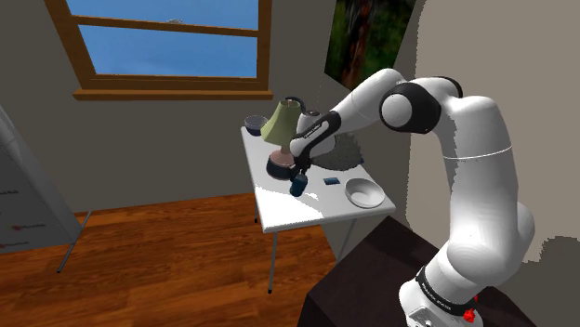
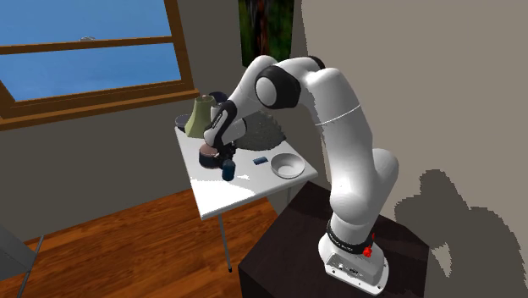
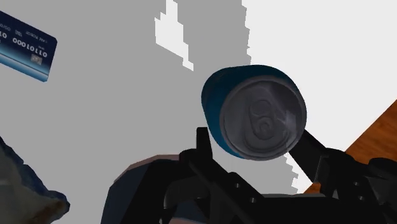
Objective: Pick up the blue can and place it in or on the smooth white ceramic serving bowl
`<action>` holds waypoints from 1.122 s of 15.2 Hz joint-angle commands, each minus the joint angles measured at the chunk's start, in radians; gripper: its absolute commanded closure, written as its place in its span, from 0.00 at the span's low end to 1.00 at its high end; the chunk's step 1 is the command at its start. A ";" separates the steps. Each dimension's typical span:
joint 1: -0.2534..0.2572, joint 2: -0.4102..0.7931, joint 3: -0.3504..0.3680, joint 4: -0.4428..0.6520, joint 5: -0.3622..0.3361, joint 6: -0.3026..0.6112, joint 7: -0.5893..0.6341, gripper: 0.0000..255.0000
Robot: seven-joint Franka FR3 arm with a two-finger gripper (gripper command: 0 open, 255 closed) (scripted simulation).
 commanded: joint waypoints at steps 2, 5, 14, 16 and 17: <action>-0.002 -0.015 -0.003 -0.004 -0.002 -0.076 0.001 1.00; -0.001 -0.047 -0.005 -0.010 -0.004 -0.103 0.002 1.00; 0.003 -0.137 -0.010 -0.014 -0.010 -0.188 0.006 1.00; 0.003 -0.155 -0.011 -0.013 -0.012 -0.208 0.006 1.00; 0.004 -0.164 -0.011 -0.012 -0.013 -0.218 0.007 1.00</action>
